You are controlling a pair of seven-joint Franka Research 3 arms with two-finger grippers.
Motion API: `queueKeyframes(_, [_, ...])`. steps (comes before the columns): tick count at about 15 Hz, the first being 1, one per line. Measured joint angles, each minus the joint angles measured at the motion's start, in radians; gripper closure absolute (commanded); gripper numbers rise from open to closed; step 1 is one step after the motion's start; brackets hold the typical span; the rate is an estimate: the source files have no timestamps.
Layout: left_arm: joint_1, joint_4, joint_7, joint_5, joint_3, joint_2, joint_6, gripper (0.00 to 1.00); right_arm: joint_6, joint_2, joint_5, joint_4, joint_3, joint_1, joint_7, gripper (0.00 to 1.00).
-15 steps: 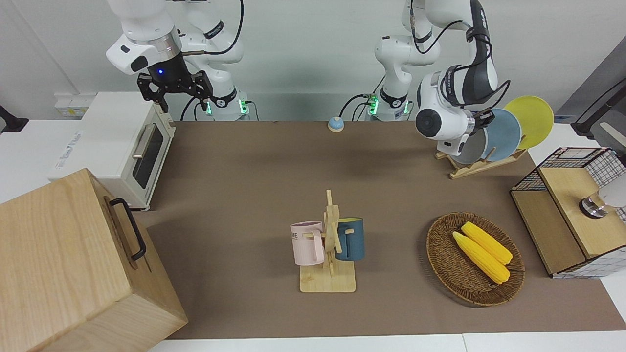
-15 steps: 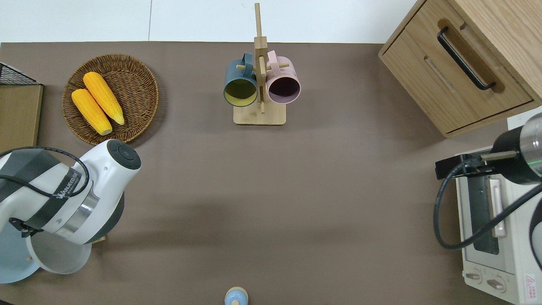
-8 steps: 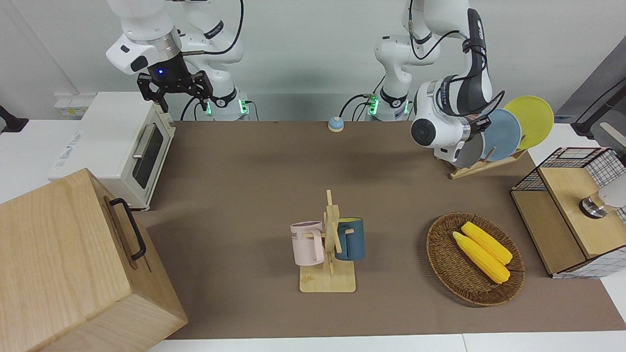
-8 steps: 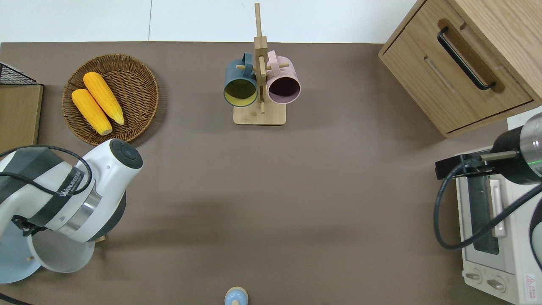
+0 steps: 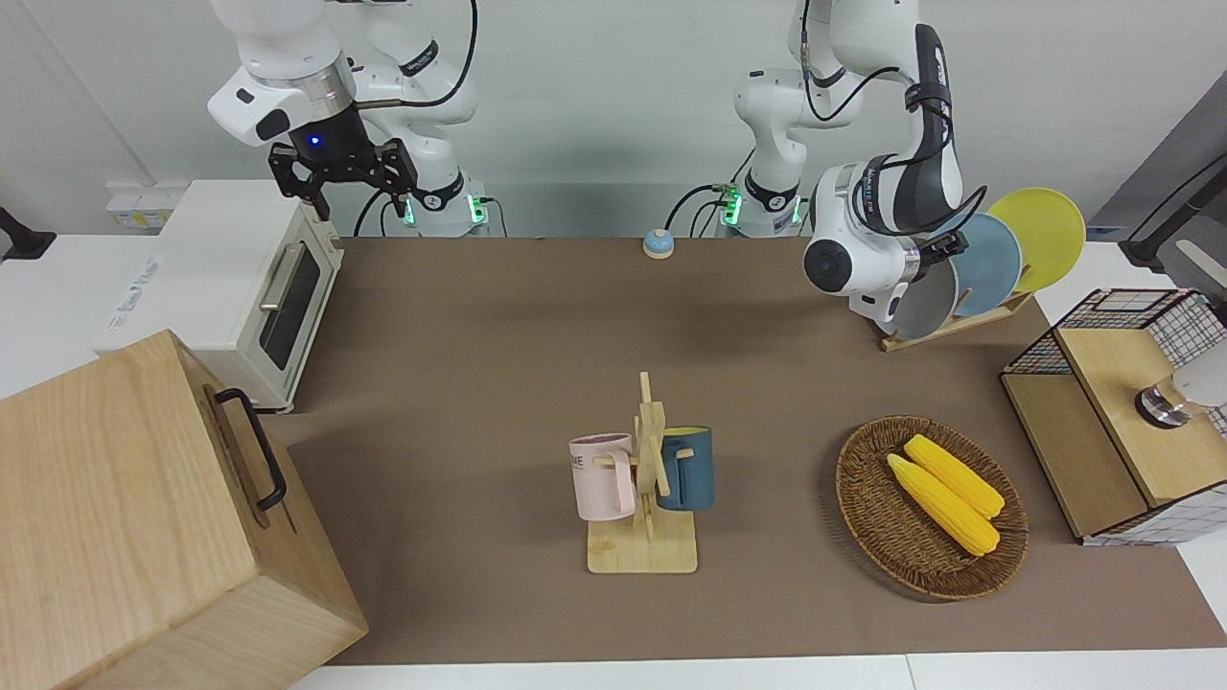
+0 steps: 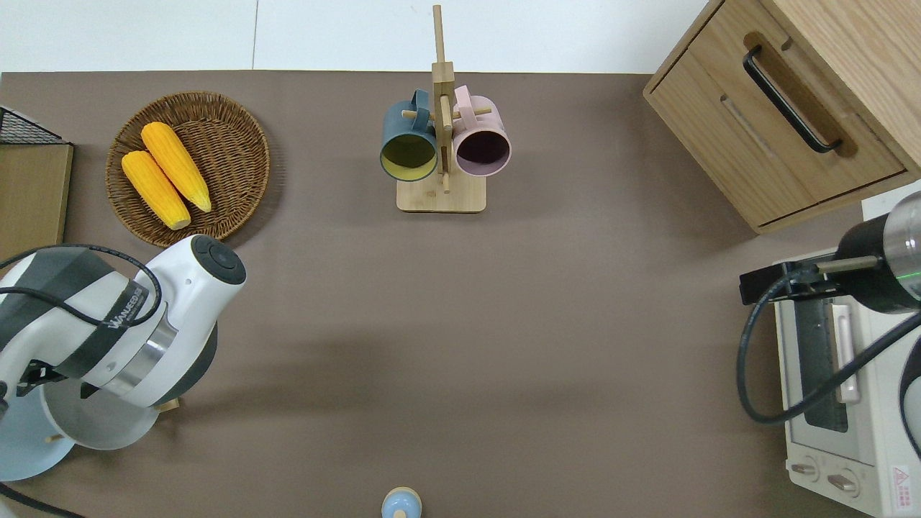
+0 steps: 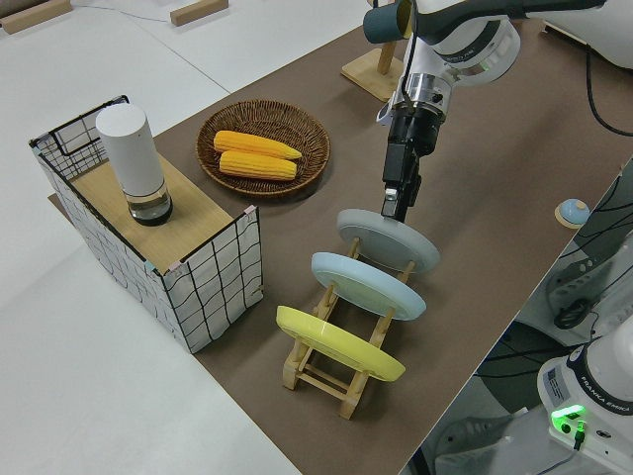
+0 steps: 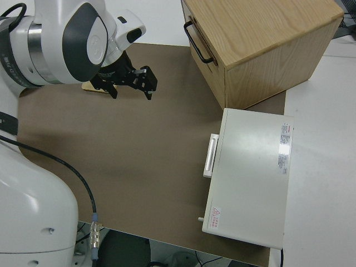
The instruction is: Pick gray plate from table and place it on lower plate rack with left arm
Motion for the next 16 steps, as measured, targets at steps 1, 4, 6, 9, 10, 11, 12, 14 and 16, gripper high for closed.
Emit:
queueKeyframes(1, [0.000,0.008,0.000,0.000,0.000,0.000,0.000,0.00,0.000,0.000,0.000,0.000,0.000,0.000,0.000,0.013])
queueKeyframes(4, [0.000,0.070,0.000,-0.027,-0.001,-0.001,0.002,0.00,0.000,0.000,0.000,0.000,0.000,0.000,0.000,0.011])
queueKeyframes(6, [0.000,0.127,0.009,-0.071,-0.001,-0.003,0.001,0.00,0.000,0.000,0.000,0.000,0.000,0.000,0.000,0.011])
queueKeyframes(9, [0.000,0.193,0.026,-0.147,-0.002,-0.009,-0.001,0.00,0.000,0.000,0.000,0.000,0.000,0.000,0.000,0.013])
queueKeyframes(10, [0.000,0.207,0.031,-0.174,-0.002,-0.014,-0.001,0.00,0.000,0.000,0.000,0.000,0.000,0.000,0.000,0.013])
queueKeyframes(11, [0.000,0.220,0.034,-0.202,-0.002,-0.019,-0.001,0.01,0.000,0.000,0.000,0.000,0.000,0.000,0.000,0.013])
queueKeyframes(12, [0.000,0.235,0.036,-0.236,-0.002,-0.026,-0.001,0.01,0.000,0.000,0.000,0.000,0.000,0.000,0.000,0.011])
queueKeyframes(14, [0.000,0.279,0.049,-0.323,-0.003,-0.040,-0.001,0.01,0.000,0.000,0.000,0.000,0.000,0.000,0.000,0.013])
queueKeyframes(16, [0.000,0.350,0.086,-0.413,-0.003,-0.051,-0.018,0.01,0.000,0.000,0.000,0.000,0.000,0.000,0.000,0.011])
